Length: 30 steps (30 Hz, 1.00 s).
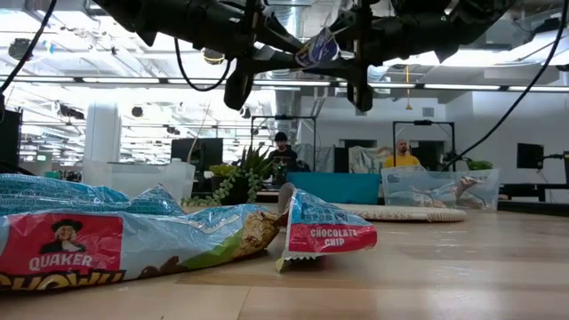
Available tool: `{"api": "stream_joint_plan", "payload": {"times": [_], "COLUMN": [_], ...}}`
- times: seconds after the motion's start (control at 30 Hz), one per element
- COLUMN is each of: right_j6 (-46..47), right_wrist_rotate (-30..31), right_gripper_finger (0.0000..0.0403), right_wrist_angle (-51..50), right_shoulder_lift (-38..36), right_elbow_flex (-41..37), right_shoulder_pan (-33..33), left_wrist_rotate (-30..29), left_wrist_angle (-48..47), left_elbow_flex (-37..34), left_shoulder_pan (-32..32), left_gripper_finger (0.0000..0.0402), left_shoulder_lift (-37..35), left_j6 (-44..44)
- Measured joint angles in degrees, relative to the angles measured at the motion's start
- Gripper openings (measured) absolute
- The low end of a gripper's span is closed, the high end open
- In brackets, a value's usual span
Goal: Pick and place Granola Bars by type
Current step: Put the blue granola bar into the blue bin
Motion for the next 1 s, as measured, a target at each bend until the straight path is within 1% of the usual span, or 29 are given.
{"api": "stream_joint_plan", "payload": {"times": [0.13,0.23,0.53,0.67,0.8,1.0], "right_j6": [0.0,-0.06,-0.15,-1.07,-1.48,-1.53], "right_wrist_rotate": [0.02,0.08,0.26,0.19,0.12,0.68], "right_gripper_finger": [0.0075,0.0065,0.006,0.006,0.006,0.006], "right_wrist_angle": [0.0,0.0,-1.34,-2.5,-3.65,-7.81], "right_shoulder_lift": [0.0,0.0,0.0,0.0,0.02,0.04], "right_elbow_flex": [0.0,0.0,0.0,0.0,0.0,0.0], "right_shoulder_pan": [0.0,0.0,-0.02,-0.02,-0.04,-0.99], "left_wrist_rotate": [-0.15,-0.17,-0.06,-0.1,-0.15,-0.15], "left_wrist_angle": [-0.13,-0.15,-0.5,-1.6,-6.49,-13.14], "left_elbow_flex": [0.0,0.0,0.0,0.0,0.0,0.02], "left_shoulder_pan": [-0.02,-0.04,0.61,0.63,0.79,0.81], "left_gripper_finger": [0.0035,0.0047,0.0133,0.0158,0.0166,0.0165], "left_shoulder_lift": [0.0,0.0,0.0,0.0,0.0,0.0], "left_j6": [0.0,0.13,-0.41,-0.32,-3.17,-7.46]}}
